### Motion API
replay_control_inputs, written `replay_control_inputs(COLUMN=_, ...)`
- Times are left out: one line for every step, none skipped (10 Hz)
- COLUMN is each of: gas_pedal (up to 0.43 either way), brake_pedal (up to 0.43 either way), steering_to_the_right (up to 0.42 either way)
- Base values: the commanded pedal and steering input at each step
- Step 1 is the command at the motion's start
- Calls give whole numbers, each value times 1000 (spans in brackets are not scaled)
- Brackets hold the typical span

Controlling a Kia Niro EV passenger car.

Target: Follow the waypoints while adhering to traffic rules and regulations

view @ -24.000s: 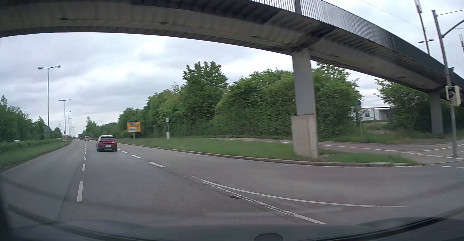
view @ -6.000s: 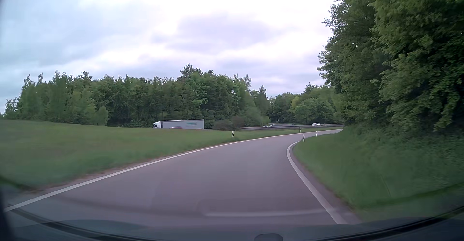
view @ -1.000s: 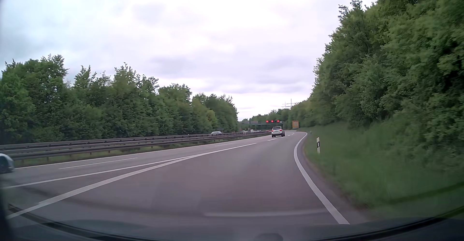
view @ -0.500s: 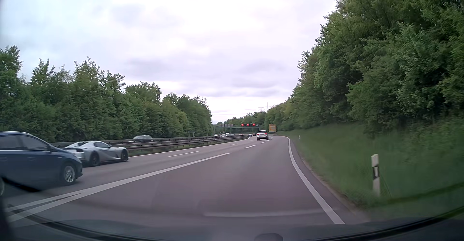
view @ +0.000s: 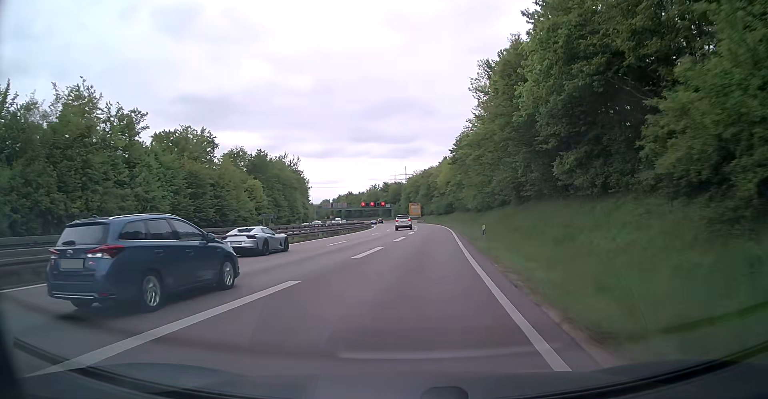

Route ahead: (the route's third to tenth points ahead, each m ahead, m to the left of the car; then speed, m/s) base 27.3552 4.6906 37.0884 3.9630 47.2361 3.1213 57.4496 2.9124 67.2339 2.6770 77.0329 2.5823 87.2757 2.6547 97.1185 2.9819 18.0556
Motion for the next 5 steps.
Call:
replay_control_inputs(gas_pedal=260, brake_pedal=0, steering_to_the_right=36)
replay_control_inputs(gas_pedal=260, brake_pedal=0, steering_to_the_right=36)
replay_control_inputs(gas_pedal=268, brake_pedal=0, steering_to_the_right=33)
replay_control_inputs(gas_pedal=280, brake_pedal=0, steering_to_the_right=25)
replay_control_inputs(gas_pedal=287, brake_pedal=0, steering_to_the_right=20)
